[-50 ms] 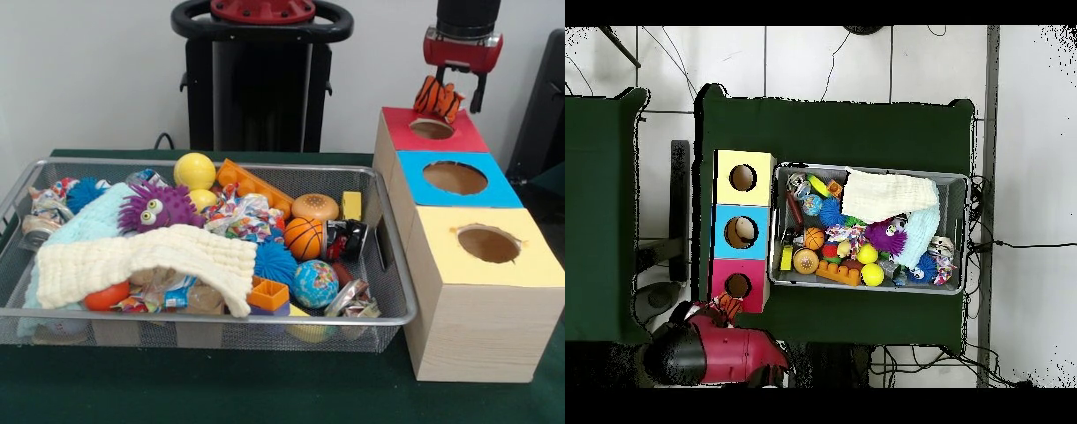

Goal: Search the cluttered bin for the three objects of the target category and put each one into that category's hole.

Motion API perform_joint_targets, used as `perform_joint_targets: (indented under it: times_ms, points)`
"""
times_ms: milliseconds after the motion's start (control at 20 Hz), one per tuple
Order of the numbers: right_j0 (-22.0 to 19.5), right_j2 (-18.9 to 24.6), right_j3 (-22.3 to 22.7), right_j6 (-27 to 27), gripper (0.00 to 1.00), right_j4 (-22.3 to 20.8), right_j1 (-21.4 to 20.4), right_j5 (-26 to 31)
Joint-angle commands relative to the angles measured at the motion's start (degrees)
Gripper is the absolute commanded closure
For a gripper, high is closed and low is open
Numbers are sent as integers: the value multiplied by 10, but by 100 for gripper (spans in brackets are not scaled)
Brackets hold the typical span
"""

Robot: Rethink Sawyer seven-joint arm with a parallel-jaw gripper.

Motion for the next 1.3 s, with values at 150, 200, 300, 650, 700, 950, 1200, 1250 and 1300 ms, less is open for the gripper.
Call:
perform_joint_targets:
  times_ms: [150,200,300,650,700,950,1200,1250,1300]
  points:
    - [-9,51,29,73,0,-13,-7,-26]
    - [-9,53,33,75,0,-14,-7,-30]
    - [-14,54,34,72,0,-15,-5,-32]
    - [-29,53,32,64,0,-19,-6,-39]
    - [-35,54,31,62,0,-21,-4,-45]
    - [-50,52,22,56,0,-34,3,-60]
    - [-62,56,21,59,0,-44,6,-67]
    - [-65,54,17,55,0,-43,4,-60]
    - [-69,53,15,53,0,-45,3,-58]
